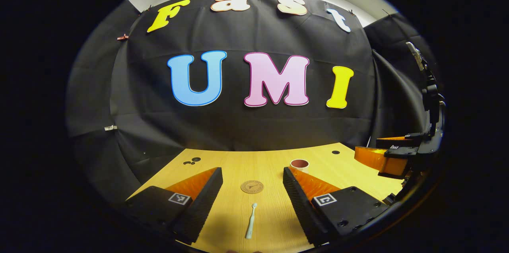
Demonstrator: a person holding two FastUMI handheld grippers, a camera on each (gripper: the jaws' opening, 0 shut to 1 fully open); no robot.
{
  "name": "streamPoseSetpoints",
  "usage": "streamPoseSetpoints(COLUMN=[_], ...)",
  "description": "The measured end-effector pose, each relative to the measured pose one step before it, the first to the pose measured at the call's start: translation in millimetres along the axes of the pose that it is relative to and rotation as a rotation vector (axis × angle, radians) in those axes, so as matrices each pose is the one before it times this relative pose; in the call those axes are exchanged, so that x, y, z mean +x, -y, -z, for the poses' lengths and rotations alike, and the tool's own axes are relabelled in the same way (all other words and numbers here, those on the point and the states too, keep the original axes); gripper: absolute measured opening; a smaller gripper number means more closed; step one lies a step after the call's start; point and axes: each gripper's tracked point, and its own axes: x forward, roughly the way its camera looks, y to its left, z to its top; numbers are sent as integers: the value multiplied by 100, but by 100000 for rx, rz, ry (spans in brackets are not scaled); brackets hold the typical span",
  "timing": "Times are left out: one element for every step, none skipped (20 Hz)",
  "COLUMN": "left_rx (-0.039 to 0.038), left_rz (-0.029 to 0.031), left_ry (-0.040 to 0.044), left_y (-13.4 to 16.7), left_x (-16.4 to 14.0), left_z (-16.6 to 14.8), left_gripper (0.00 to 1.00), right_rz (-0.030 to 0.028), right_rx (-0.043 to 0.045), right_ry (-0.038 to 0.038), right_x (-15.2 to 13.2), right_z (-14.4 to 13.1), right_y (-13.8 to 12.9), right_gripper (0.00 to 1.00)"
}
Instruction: Put the toothbrush and toothpaste on the desktop into the cup, then pick up the cup and place it on the coaster on the desktop.
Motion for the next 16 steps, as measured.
streamPoseSetpoints(left_rx=[99,-80,-157,-110,33,127,145,337,404,43,-414,-572,-316,-255,-295,-434], left_rz=[-149,-43,-58,-135,-169,-239,-242,-377,-694,-503,-352,-648,-786,-1044,-973,-864], left_ry=[-425,-474,-327,-295,-215,-234,-265,-427,-516,-521,-314,-132,-194,-193,-129,-151], left_y=[-81,54,4,-82,-46,-114,-90,-99,-204,-102,-62,-258,-193,-272,-268,-243], left_x=[23,20,-34,-55,65,-19,-5,30,11,73,-44,-35,10,47,70,96], left_z=[237,154,97,70,181,1,201,211,199,168,178,-33,263,71,163,112], left_gripper=[96,96,96,96,96,96,97,96,96,96,96,96,96,96,96,96], right_rz=[-197,-160,-177,-160,-197,-201,-329,-475,-627,-454,-606,-916,-1084,-1571,-1356,-1086], right_rx=[-68,93,141,5,-85,-48,38,55,-72,-242,-175,-70,178,509,397,39], right_ry=[-280,-295,-407,-534,-548,-613,-564,-667,-740,-834,-1109,-1543,-1880,-2621,-2412,-1777], right_x=[10,97,33,142,51,112,133,165,186,267,341,496,372,500,428,442], right_z=[13,118,131,123,211,150,126,192,192,263,279,417,415,629,607,446], right_y=[-32,-77,7,24,-49,-19,-73,-109,-114,-254,-260,-387,-242,-380,-276,-265], right_gripper=[97,97,97,97,97,97,97,97,97,98,97,97,98,98,98,98])
